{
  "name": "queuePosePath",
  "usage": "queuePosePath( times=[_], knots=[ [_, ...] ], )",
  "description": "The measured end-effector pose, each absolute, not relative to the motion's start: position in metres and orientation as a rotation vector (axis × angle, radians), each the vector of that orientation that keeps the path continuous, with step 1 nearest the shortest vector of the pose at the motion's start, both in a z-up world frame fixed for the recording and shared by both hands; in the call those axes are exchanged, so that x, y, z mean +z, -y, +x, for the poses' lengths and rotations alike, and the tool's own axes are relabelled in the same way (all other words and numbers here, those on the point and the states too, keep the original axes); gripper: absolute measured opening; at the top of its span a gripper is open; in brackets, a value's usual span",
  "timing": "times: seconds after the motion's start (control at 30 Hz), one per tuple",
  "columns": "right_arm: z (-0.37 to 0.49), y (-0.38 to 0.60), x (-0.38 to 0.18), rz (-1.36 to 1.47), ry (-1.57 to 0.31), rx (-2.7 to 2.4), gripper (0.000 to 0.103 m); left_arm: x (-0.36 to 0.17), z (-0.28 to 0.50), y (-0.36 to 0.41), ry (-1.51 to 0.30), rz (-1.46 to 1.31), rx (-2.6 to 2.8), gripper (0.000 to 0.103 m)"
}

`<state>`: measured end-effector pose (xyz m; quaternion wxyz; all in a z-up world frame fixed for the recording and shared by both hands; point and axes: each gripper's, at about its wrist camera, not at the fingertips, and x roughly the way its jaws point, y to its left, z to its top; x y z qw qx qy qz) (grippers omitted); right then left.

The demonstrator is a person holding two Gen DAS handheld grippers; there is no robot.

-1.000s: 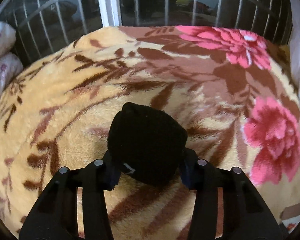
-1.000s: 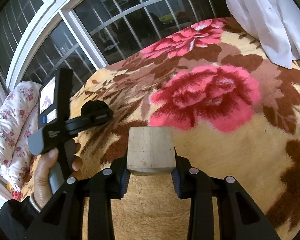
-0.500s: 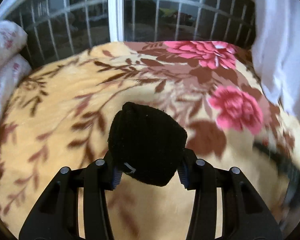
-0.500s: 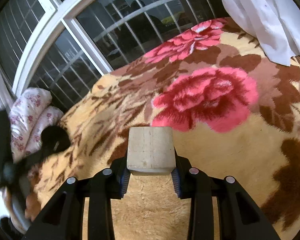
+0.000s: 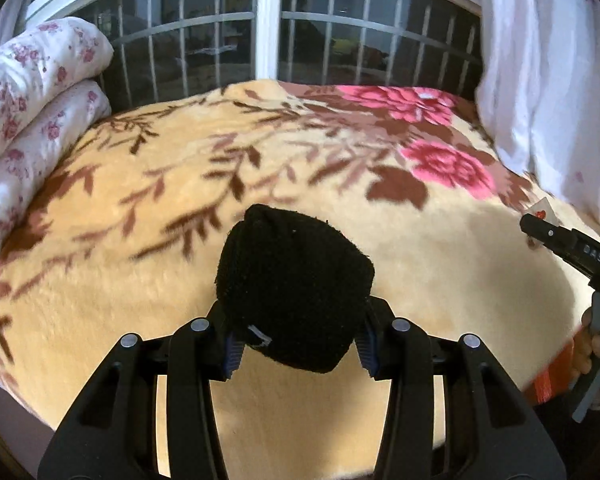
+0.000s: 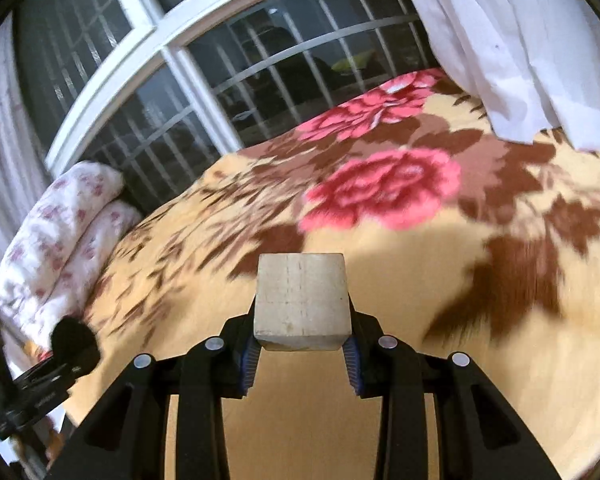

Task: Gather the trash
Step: 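Carry the block and sock with both tools over the orange bin, then open both tools to drop the block and sock into the bin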

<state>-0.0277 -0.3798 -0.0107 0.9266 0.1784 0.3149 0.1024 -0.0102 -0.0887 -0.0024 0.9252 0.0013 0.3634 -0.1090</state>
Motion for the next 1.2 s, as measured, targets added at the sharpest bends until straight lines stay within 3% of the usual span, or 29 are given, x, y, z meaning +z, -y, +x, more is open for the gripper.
queuePosePath(
  times=[0.27,0.47,0.63,0.9,1.2],
  knots=[
    [-0.116,0.314,-0.001,0.164,-0.650,0.371,0.035,-0.021,-0.085,0.084,-0.743,0.048,-0.369,0.044],
    [-0.146,0.272,-0.024,0.038,-0.757,0.472,0.035,-0.045,-0.127,0.081,-0.799,0.119,-0.415,0.044],
    [-0.156,0.255,-0.059,-0.020,-0.916,0.515,0.035,-0.078,-0.146,0.079,-0.896,0.186,-0.421,0.044],
    [-0.159,0.241,-0.144,-0.132,-1.199,0.521,0.035,-0.171,-0.142,0.085,-1.215,0.309,-0.443,0.044],
    [-0.149,0.238,-0.220,-0.142,-1.400,0.516,0.035,-0.228,-0.129,0.112,-1.352,0.453,-0.494,0.045]
  ],
)
